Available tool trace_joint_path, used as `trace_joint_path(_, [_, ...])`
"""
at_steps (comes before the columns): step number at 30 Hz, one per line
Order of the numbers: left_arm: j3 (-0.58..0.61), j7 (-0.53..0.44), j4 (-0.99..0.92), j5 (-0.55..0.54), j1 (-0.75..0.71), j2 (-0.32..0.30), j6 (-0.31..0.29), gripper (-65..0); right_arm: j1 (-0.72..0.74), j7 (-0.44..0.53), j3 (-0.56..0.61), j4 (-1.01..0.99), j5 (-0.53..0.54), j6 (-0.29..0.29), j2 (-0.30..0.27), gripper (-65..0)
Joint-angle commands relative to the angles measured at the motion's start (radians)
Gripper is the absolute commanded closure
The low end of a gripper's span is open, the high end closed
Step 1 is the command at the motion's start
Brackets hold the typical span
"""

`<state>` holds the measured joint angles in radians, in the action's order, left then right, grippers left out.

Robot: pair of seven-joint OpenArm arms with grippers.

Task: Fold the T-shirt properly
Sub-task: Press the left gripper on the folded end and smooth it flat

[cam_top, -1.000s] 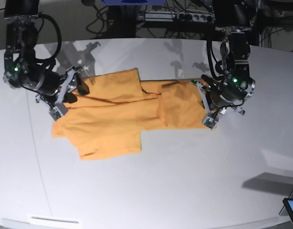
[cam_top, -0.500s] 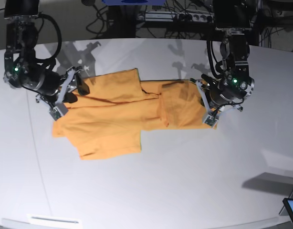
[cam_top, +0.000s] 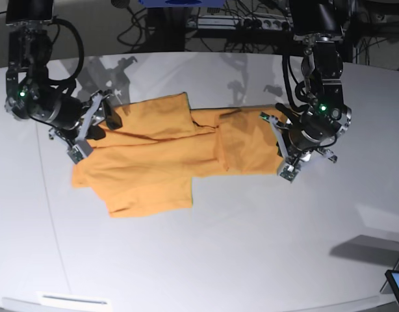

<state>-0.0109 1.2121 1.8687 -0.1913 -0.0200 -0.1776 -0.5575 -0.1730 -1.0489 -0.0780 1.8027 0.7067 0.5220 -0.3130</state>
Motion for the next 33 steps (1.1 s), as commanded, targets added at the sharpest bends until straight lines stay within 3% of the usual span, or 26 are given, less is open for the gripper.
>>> trace_joint_path(1, [-0.004, -0.015, 0.013, -0.004, 0.024, -0.012, 0.0, 0.0, 0.008, 0.019, -0.004, 0.015, 0.017, 0.002, -0.012, -28.4])
trace_joint_path(9, [-0.01, -0.015, 0.012, -0.003, 0.065, -0.015, 0.0, 0.0, 0.008, 0.019, -0.004, 0.015, 0.017, 0.002, -0.012, -28.4])
trace_joint_path(18, [-0.105, -0.019, -0.07, 0.013, 0.09, -0.015, 0.0, 0.0, 0.008, 0.019, -0.004, 0.015, 0.017, 0.002, -0.012, -28.4])
trace_joint_path(22, [-0.1, -0.021, -0.091, 0.062, 0.098, -0.015, 0.0, 0.0, 0.01, 0.019, -0.004, 0.015, 0.017, 0.002, -0.012, -28.4])
trace_joint_path(33, [-0.099, -0.021, -0.105, 0.063, 0.145, -0.013, 0.0, 0.0, 0.01, 0.017, -0.004, 0.015, 0.017, 0.002, -0.012, -28.4])
